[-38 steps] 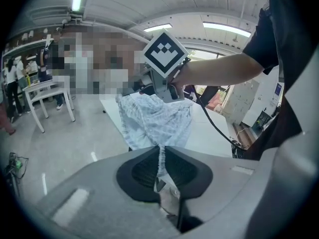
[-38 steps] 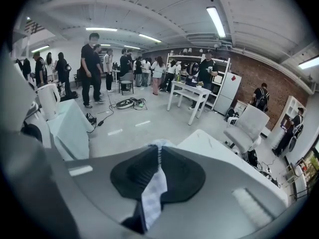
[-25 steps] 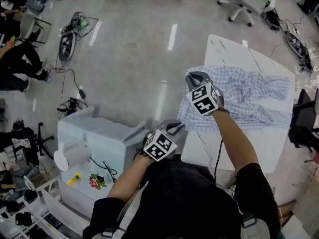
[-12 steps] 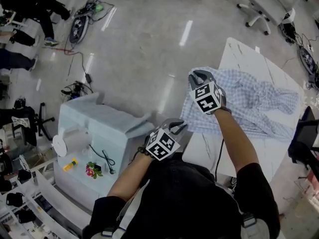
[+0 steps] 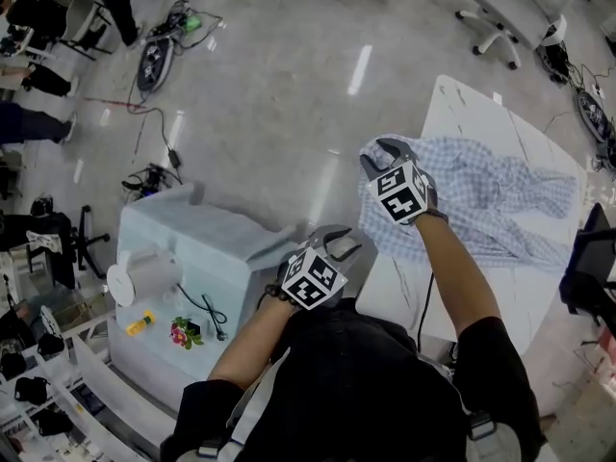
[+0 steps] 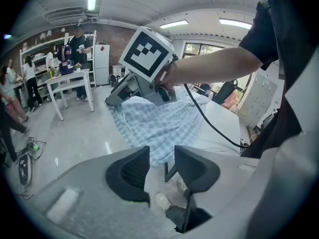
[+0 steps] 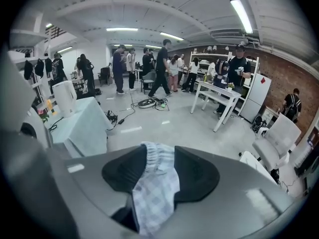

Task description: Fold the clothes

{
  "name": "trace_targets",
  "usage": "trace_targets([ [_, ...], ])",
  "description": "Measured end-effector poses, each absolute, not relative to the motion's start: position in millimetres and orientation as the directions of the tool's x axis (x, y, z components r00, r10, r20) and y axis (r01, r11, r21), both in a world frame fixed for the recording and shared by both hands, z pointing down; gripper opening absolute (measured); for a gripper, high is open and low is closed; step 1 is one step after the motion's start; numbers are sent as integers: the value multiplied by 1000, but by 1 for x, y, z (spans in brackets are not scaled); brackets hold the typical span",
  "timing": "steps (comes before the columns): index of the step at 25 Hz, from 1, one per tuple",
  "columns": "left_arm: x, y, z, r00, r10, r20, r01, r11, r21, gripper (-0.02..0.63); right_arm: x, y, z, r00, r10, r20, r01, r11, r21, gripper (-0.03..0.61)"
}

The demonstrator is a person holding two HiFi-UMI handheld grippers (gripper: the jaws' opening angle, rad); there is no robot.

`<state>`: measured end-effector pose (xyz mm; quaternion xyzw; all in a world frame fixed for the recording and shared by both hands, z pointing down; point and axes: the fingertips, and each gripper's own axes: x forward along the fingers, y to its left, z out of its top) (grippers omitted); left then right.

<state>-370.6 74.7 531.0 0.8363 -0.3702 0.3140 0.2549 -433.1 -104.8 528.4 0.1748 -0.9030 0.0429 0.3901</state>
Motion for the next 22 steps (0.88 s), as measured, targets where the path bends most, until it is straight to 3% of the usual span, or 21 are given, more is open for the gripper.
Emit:
trace_targets([
  [2,-370,75,528,533,-459,710,-773,-605,189,163,-433,-102,529,-634,-276,723,-343,938,56,195],
  [5,-370,75,525,538,-460,706,-767,-614,185,163,-432,-100,531,-618,-272,738,-337,939,64,285],
  [9,-372,75,521,538,-469,701,-770,-612,182,163,-430,-95,540,-583,-244,775,-320,946,56,309],
  [12,-375,76,519,538,-472,698,-773,-608,184,163,-427,-85,554,-543,-198,816,-299,954,32,390],
  [16,-379,78,520,533,-480,697,-779,-600,182,163,-432,-79,558,-553,-181,813,-296,955,11,433],
  [22,-383,79,518,532,-484,695,-781,-598,180,161,-437,-81,549,-571,-214,792,-317,948,28,430],
])
